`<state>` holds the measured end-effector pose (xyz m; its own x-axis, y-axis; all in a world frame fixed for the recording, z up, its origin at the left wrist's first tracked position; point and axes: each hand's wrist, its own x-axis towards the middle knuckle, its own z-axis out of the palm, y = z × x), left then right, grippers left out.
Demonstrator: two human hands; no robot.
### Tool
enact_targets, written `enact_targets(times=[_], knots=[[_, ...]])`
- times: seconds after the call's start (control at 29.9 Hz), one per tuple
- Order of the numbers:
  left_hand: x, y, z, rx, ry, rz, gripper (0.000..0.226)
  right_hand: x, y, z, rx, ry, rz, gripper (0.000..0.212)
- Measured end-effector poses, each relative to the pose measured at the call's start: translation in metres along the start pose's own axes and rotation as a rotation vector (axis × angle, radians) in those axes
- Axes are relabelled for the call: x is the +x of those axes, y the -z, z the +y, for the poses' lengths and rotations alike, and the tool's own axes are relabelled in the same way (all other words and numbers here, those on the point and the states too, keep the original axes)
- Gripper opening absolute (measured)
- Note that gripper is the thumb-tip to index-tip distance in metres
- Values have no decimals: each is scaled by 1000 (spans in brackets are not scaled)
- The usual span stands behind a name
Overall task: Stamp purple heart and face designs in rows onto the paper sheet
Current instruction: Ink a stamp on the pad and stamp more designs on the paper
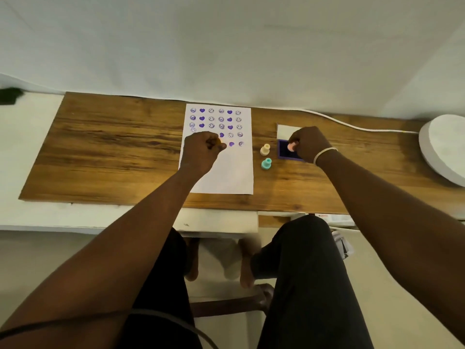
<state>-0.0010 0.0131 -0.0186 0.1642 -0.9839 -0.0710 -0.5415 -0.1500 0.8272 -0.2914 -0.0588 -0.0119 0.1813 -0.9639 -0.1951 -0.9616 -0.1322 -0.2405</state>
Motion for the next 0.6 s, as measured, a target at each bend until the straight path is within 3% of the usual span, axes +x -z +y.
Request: enact_targets(times=[0.6], knots=[[-1, 27, -28, 55, 86, 10, 33, 4, -19, -15, -234, -39, -32, 21]])
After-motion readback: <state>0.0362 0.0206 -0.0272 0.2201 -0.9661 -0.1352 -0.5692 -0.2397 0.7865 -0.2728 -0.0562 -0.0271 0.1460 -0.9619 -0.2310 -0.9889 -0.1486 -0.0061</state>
